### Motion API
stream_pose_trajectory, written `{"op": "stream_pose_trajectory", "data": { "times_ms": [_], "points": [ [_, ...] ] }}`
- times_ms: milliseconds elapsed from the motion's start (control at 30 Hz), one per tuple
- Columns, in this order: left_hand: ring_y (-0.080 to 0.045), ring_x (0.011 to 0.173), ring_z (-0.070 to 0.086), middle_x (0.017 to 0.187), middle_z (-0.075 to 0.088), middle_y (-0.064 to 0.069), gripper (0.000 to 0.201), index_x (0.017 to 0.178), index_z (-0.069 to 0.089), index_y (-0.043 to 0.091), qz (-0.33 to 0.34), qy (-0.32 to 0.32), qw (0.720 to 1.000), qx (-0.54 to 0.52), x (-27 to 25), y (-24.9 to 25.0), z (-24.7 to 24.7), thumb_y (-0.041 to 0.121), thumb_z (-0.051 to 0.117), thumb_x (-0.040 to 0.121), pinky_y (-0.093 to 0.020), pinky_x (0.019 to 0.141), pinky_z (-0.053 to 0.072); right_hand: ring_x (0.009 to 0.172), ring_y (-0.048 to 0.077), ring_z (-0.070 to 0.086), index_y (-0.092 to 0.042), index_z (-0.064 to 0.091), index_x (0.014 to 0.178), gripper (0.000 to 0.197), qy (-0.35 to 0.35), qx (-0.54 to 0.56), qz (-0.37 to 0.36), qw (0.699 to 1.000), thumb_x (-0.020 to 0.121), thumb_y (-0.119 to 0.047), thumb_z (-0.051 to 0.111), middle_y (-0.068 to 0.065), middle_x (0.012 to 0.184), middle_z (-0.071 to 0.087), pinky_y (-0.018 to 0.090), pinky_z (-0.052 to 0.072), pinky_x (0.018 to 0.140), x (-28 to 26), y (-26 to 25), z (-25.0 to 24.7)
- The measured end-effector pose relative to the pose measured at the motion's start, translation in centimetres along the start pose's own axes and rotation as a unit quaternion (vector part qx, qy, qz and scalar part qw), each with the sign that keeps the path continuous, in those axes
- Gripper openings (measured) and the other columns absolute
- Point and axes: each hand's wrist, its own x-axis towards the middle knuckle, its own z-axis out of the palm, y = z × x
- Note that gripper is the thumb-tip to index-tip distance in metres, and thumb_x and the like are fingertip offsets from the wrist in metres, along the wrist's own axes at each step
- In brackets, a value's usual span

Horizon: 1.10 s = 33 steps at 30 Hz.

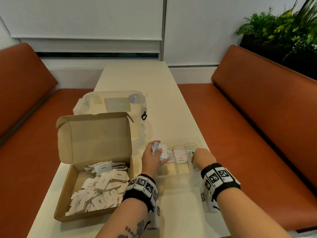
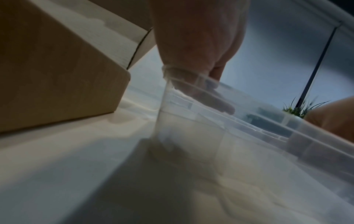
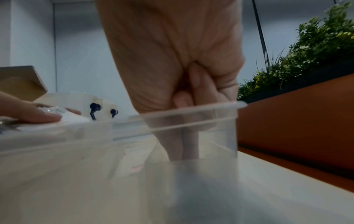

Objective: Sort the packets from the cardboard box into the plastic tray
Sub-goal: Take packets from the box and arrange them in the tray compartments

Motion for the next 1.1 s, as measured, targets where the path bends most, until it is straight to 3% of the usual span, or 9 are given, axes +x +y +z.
{"op": "stream_pose_trajectory", "data": {
  "times_ms": [167, 267, 367, 467, 600, 700, 800, 933, 1100],
  "points": [
    [-0.027, 0.1, 0.059, 0.109, 0.054, -0.009, 0.027, 0.097, 0.062, 0.024, -0.001, -0.023, 1.0, -0.014, -0.2, 0.2, -0.2, -0.002, 0.058, 0.089, -0.04, 0.066, 0.061, 0.09, 0.017, 0.064, -0.012, 0.068, 0.103, 0.021, 0.089, 0.124, -0.076, 0.985, 0.091, -0.014, 0.051, 0.004, 0.102, 0.069, 0.027, 0.052, 0.079, -0.7, -2.1, -1.6],
    [-0.029, 0.099, 0.06, 0.11, 0.055, -0.012, 0.026, 0.096, 0.063, 0.023, -0.003, -0.041, 0.999, -0.012, -0.4, 0.4, -0.3, -0.002, 0.063, 0.086, -0.039, 0.064, 0.06, 0.088, 0.008, 0.058, -0.014, 0.07, 0.105, 0.02, 0.051, 0.246, -0.164, 0.954, 0.087, -0.021, 0.063, -0.001, 0.099, 0.068, 0.012, 0.041, 0.071, -1.7, -4.1, -2.2],
    [-0.032, 0.102, 0.061, 0.112, 0.057, -0.015, 0.026, 0.099, 0.062, 0.022, -0.009, -0.05, 0.999, -0.021, -0.7, 0.7, -0.4, -0.001, 0.064, 0.086, -0.037, 0.062, 0.06, 0.077, 0.003, 0.056, -0.012, 0.071, 0.101, 0.019, 0.021, 0.319, -0.177, 0.931, 0.083, -0.015, 0.069, -0.003, 0.086, 0.065, 0.003, 0.035, 0.058, -2.0, -5.2, -2.1],
    [-0.031, 0.099, 0.062, 0.109, 0.057, -0.013, 0.021, 0.101, 0.062, 0.019, -0.007, -0.043, 0.999, -0.023, -0.8, 1.1, -0.7, 0.004, 0.063, 0.088, -0.036, 0.063, 0.06, 0.061, 0.0, 0.053, -0.009, 0.07, 0.093, 0.013, 0.016, 0.365, -0.155, 0.918, 0.08, -0.01, 0.071, -0.005, 0.071, 0.062, 0.003, 0.037, 0.049, -1.9, -5.4, -1.8],
    [-0.027, 0.094, 0.06, 0.103, 0.054, -0.009, 0.026, 0.103, 0.06, 0.017, 0.005, -0.037, 0.999, -0.025, -0.8, 1.1, -1.1, -0.002, 0.063, 0.086, -0.032, 0.065, 0.06, 0.061, 0.004, 0.055, -0.012, 0.067, 0.08, 0.006, 0.052, 0.408, -0.123, 0.903, 0.078, -0.009, 0.072, -0.002, 0.069, 0.064, 0.015, 0.04, 0.058, -1.7, -5.2, -1.4],
    [-0.027, 0.092, 0.061, 0.104, 0.054, -0.009, 0.031, 0.103, 0.06, 0.018, 0.009, -0.041, 0.999, -0.02, -0.7, 1.0, -1.2, -0.007, 0.061, 0.086, -0.031, 0.065, 0.06, 0.062, 0.008, 0.052, -0.015, 0.064, 0.083, 0.012, 0.025, 0.39, -0.117, 0.913, 0.078, -0.009, 0.072, 0.001, 0.074, 0.061, 0.019, 0.041, 0.06, -1.8, -5.2, -1.3],
    [-0.029, 0.094, 0.064, 0.107, 0.057, -0.01, 0.032, 0.101, 0.061, 0.022, 0.011, -0.053, 0.998, -0.011, -0.6, 0.8, -1.1, -0.006, 0.061, 0.086, -0.029, 0.063, 0.059, 0.082, 0.009, 0.055, -0.016, 0.07, 0.099, 0.021, 0.018, 0.344, -0.16, 0.925, 0.078, -0.01, 0.072, -0.001, 0.088, 0.062, 0.018, 0.04, 0.071, -1.9, -5.1, -1.3],
    [-0.027, 0.097, 0.062, 0.107, 0.056, -0.007, 0.027, 0.1, 0.061, 0.024, 0.03, -0.026, 0.999, -0.006, -0.5, 0.5, -1.0, -0.001, 0.058, 0.09, -0.03, 0.063, 0.059, 0.069, 0.007, 0.056, -0.015, 0.072, 0.085, 0.009, 0.02, 0.331, -0.17, 0.928, 0.08, -0.007, 0.07, -0.005, 0.073, 0.063, 0.004, 0.039, 0.054, -1.8, -4.7, -1.7],
    [-0.023, 0.1, 0.058, 0.11, 0.055, -0.006, 0.029, 0.103, 0.059, 0.025, 0.068, 0.025, 0.997, -0.01, -0.2, 0.4, -1.2, -0.001, 0.052, 0.093, -0.029, 0.065, 0.059, 0.071, 0.014, 0.06, -0.016, 0.068, 0.076, 0.008, 0.097, 0.283, -0.064, 0.952, 0.08, -0.009, 0.067, -0.003, 0.072, 0.065, 0.024, 0.047, 0.064, -0.7, -2.7, -1.4]
  ]
}}
